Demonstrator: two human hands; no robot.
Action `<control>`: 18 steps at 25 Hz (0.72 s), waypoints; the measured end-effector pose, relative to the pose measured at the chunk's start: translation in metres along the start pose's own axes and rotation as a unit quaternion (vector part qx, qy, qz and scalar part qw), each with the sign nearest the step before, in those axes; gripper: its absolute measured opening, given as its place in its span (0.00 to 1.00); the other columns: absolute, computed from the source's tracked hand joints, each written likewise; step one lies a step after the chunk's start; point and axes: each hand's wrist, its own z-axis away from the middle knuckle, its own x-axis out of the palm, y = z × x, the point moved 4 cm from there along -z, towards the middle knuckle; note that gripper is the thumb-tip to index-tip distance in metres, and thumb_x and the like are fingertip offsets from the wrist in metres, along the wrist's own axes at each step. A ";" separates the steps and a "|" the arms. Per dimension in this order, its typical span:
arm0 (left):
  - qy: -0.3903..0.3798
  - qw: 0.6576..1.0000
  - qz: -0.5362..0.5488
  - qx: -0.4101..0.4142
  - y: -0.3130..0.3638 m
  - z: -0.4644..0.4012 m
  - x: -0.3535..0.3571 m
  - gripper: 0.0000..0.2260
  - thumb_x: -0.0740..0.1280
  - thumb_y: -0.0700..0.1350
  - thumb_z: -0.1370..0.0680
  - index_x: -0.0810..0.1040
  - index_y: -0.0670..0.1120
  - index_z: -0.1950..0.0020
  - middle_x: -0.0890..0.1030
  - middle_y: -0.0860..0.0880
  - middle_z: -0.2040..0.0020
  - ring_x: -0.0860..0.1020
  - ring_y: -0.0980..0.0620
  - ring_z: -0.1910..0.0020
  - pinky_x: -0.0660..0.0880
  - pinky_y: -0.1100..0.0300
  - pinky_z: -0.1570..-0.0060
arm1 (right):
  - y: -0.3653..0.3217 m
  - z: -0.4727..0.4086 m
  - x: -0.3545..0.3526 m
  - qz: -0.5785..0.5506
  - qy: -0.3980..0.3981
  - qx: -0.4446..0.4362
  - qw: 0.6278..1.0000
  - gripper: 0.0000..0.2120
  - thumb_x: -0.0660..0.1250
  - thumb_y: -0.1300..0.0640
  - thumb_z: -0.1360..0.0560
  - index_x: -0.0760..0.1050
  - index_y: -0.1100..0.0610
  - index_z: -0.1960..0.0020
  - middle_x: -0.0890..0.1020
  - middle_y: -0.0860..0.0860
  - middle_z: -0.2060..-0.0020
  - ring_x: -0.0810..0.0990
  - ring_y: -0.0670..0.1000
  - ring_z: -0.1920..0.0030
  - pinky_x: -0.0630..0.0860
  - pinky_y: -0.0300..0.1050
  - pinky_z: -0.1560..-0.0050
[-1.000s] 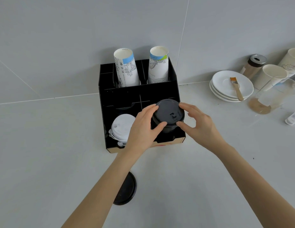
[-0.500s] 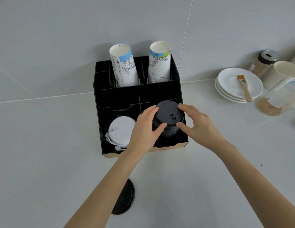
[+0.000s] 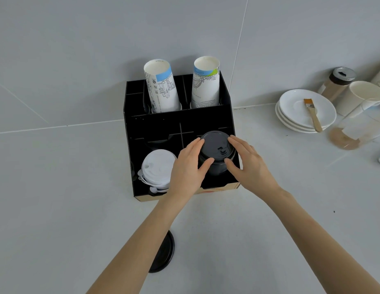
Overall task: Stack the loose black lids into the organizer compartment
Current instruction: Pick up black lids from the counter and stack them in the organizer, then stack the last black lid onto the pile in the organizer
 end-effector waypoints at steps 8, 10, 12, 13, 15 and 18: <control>0.036 0.999 0.018 -0.005 -0.006 0.018 -0.014 0.21 0.65 0.46 0.26 0.66 0.46 0.35 0.71 0.46 0.35 0.70 0.47 0.37 0.70 0.49 0.39 | -0.002 0.007 -0.006 0.006 -0.008 0.014 1.000 0.26 0.63 0.55 0.26 0.58 0.55 0.30 0.63 0.51 0.29 0.64 0.52 0.31 0.63 0.48 0.32; 0.043 0.999 0.025 -0.012 -0.012 0.027 -0.022 0.21 0.65 0.46 0.26 0.67 0.46 0.35 0.72 0.46 0.35 0.70 0.47 0.38 0.68 0.51 0.39 | -0.009 0.010 -0.009 0.005 0.018 0.012 1.000 0.26 0.63 0.55 0.26 0.58 0.54 0.31 0.62 0.52 0.28 0.62 0.52 0.30 0.60 0.46 0.32; 0.048 0.998 0.036 -0.023 -0.019 0.037 -0.031 0.20 0.65 0.46 0.26 0.67 0.46 0.35 0.73 0.45 0.37 0.70 0.47 0.37 0.67 0.53 0.39 | -0.022 0.014 -0.009 -0.005 0.047 -0.010 0.999 0.24 0.63 0.57 0.26 0.60 0.54 0.32 0.63 0.51 0.29 0.63 0.50 0.31 0.59 0.39 0.34; 0.049 0.997 0.043 -0.032 -0.023 0.042 -0.035 0.20 0.66 0.46 0.26 0.68 0.46 0.36 0.73 0.45 0.37 0.69 0.47 0.38 0.66 0.55 0.40 | -0.028 0.018 -0.008 -0.012 0.051 -0.020 0.998 0.24 0.63 0.58 0.26 0.61 0.54 0.32 0.65 0.50 0.30 0.64 0.49 0.31 0.58 0.35 0.36; 0.052 0.996 0.055 -0.046 -0.030 0.055 -0.044 0.19 0.66 0.46 0.26 0.68 0.47 0.37 0.74 0.46 0.38 0.69 0.48 0.39 0.66 0.57 0.43 | -0.040 0.027 -0.002 -0.026 0.049 -0.040 0.998 0.23 0.63 0.59 0.26 0.62 0.54 0.33 0.66 0.50 0.31 0.65 0.48 0.33 0.57 0.29 0.40; 0.043 0.997 0.043 -0.037 -0.045 0.080 -0.054 0.19 0.66 0.45 0.27 0.69 0.47 0.37 0.74 0.47 0.39 0.71 0.49 0.40 0.68 0.59 0.44 | -0.056 0.047 0.019 -0.039 0.018 -0.062 0.997 0.23 0.63 0.59 0.26 0.62 0.53 0.33 0.68 0.50 0.32 0.66 0.47 0.33 0.62 0.33 0.38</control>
